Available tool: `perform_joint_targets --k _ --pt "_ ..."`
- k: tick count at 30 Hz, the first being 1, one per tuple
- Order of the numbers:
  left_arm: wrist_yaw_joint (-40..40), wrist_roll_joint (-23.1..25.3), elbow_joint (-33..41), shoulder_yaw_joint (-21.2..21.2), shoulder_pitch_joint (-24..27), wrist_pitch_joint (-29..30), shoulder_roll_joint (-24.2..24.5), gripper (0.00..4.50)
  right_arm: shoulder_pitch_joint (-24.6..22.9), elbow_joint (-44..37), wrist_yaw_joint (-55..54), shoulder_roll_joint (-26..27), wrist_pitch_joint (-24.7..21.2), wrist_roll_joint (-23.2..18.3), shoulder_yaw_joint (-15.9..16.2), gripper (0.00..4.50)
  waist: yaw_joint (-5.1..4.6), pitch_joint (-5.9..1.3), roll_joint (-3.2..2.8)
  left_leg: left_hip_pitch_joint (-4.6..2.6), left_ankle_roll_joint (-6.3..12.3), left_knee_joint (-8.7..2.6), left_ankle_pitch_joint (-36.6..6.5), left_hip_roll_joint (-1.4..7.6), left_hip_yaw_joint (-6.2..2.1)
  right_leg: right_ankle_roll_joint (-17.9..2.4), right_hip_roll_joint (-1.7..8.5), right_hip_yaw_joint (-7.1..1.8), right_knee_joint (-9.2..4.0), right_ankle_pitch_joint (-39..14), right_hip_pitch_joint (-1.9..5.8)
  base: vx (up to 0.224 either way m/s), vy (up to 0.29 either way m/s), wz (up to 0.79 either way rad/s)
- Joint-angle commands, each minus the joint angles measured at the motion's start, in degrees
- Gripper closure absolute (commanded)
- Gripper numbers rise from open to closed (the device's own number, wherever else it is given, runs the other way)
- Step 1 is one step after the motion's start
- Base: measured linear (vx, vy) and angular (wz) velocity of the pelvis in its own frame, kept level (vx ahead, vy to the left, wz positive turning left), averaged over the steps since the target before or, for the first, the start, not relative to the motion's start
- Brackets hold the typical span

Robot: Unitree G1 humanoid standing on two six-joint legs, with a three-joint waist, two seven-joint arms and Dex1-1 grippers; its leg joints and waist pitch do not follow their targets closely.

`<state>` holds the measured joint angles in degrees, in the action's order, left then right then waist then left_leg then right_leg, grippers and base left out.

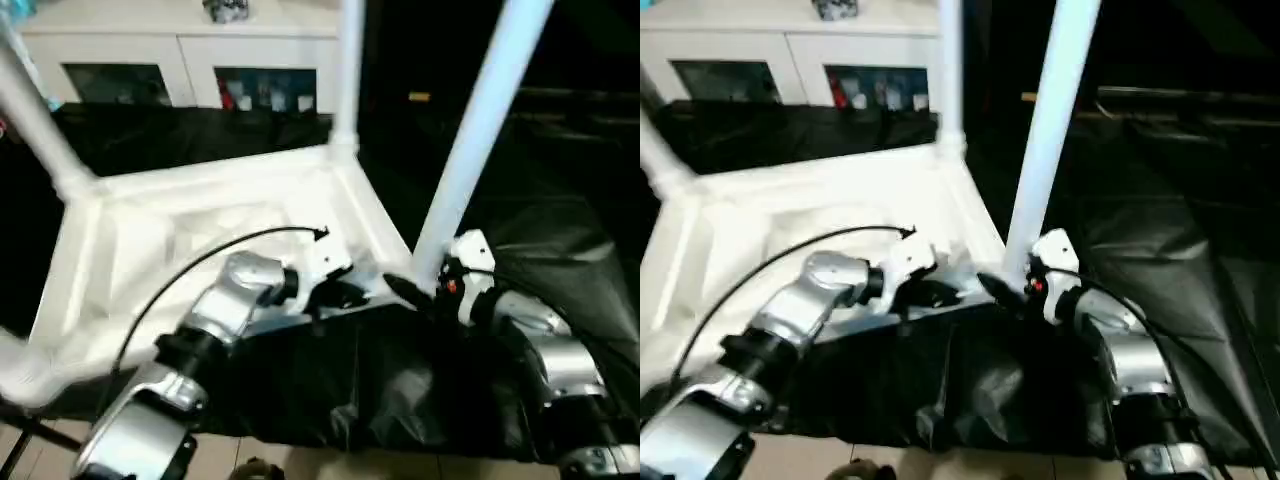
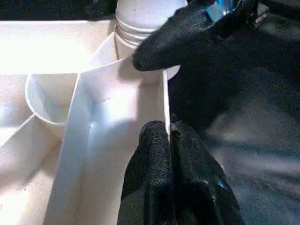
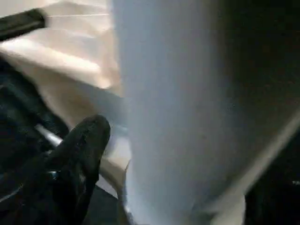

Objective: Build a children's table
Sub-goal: Rotate leg to tighten

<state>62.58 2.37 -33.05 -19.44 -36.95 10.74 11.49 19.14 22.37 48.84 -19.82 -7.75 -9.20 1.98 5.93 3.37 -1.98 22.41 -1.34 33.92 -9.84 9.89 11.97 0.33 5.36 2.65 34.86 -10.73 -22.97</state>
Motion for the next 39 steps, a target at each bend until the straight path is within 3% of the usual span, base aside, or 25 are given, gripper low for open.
perform_joint_targets --k 1,5,10,13,17,21,26,29,32,35,36,39 --pt "3.2 -1.3 3.0 -2.1 -0.4 -1.6 -0.8 4.50 -0.2 -2.2 4.0 0.1 0.3 -0.9 3.0 0.49 0.16 -3.76 0.52 -1.49 2.42 -4.36 -16.1 3.59 -1.95 -13.7 3.66 -2.09 -4.68 -12.9 2.28 0.000 0.000 0.00" --pt "8.0 -2.6 4.7 -2.8 0.5 -1.2 1.2 4.50 -1.4 -4.3 11.8 -3.3 -0.6 -2.6 4.7 0.49 0.54 -3.75 0.48 -1.61 2.11 -4.47 -16.5 3.72 -1.97 -13.7 3.66 -2.12 -4.67 -14.0 2.17 0.000 0.000 0.00" --pt "12.5 -3.6 6.1 -3.5 1.3 -0.2 3.3 4.50 -2.2 -7.2 19.4 -6.7 -3.6 -4.1 7.5 0.85 0.90 -3.87 0.50 -1.45 2.69 -4.29 -14.9 3.73 -1.87 -14.5 3.62 -2.12 -4.29 -11.5 2.23 0.000 0.000 0.00" --pt "13.4 -3.6 6.4 -3.7 1.4 0.1 3.6 4.50 -2.3 -7.2 20.1 -7.1 -3.3 -3.4 8.1 1.21 1.12 -3.82 0.49 -1.54 2.50 -4.30 -15.2 3.74 -1.86 -14.5 3.70 -2.12 -4.42 -12.6 2.10 0.000 0.000 0.00" --pt "14.0 -3.7 6.9 -3.7 1.6 0.4 3.9 4.50 -2.4 -7.1 20.4 -7.1 -2.9 -3.0 8.6 1.36 1.17 -3.78 0.47 -1.67 1.70 -4.40 -16.1 3.76 -1.94 -14.1 3.79 -2.16 -4.58 -14.5 2.06 0.000 0.000 0.00" --pt "13.1 -3.2 6.5 -3.3 1.3 0.3 3.6 4.50 -2.5 -7.2 20.2 -7.1 -2.7 -3.0 8.8 1.74 1.17 -3.88 0.45 -1.61 1.69 -4.37 -15.6 3.72 -1.97 -14.1 3.70 -2.12 -4.45 -13.4 2.10 0.000 0.000 0.00" --pt "4.8 -1.6 3.0 -1.6 -0.2 0.8 0.5 4.50 -2.7 -5.7 13.5 -3.7 -1.5 -2.3 6.9 1.86 1.24 -3.78 0.53 -1.62 1.53 -4.37 -16.1 3.62 -1.94 -13.8 3.74 -2.15 -4.67 -14.6 2.02 0.000 0.000 0.00" --pt "1.1 -0.7 1.7 -1.0 -1.0 1.4 -1.0 4.50 -1.6 -3.0 7.2 -1.2 -1.1 -0.9 5.3 1.87 0.92 -3.55 0.68 -1.76 0.13 -4.54 -18.1 3.40 -2.20 -12.1 4.04 -2.10 -5.33 -20.7 1.94 0.000 0.000 0.00" --pt "-8.2 0.6 -1.6 0.8 -2.9 3.8 -5.0 4.50 0.8 1.6 -4.4 3.6 -0.5 0.4 2.1 1.88 0.10 -3.49 0.65 -1.97 -0.95 -4.69 -19.9 3.31 -2.40 -10.9 3.95 -1.96 -5.72 -24.1 1.70 0.000 0.000 0.00" --pt "-16.9 1.6 -4.5 2.3 -4.6 6.4 -8.7 4.50 2.2 3.5 -13.7 7.7 -1.4 1.2 0.2 1.88 -0.12 -3.50 0.65 -2.02 -1.18 -4.70 -20.1 3.21 -2.43 -10.4 3.86 -2.03 -5.89 -23.8 1.61 0.000 0.000 0.00" --pt "-18.3 1.7 -5.1 2.6 -4.9 6.5 -9.5 4.50 2.5 3.8 -16.0 8.8 -1.8 1.6 -0.3 1.88 -0.20 -3.43 0.47 -2.05 -1.20 -4.73 -20.0 3.22 -2.30 -10.5 3.77 -2.14 -5.92 -23.3 1.41 0.000 0.000 0.00" --pt "-20.6 1.9 -6.1 3.3 -5.4 6.6 -11.0 4.50 3.2 4.6 -21.7 11.6 -1.7 3.0 -1.2 1.88 -0.29 -3.73 0.56 -1.72 -0.76 -4.75 -18.4 3.08 -2.38 -10.5 3.69 -2.02 -5.73 -20.5 1.76 0.000 0.000 0.00"
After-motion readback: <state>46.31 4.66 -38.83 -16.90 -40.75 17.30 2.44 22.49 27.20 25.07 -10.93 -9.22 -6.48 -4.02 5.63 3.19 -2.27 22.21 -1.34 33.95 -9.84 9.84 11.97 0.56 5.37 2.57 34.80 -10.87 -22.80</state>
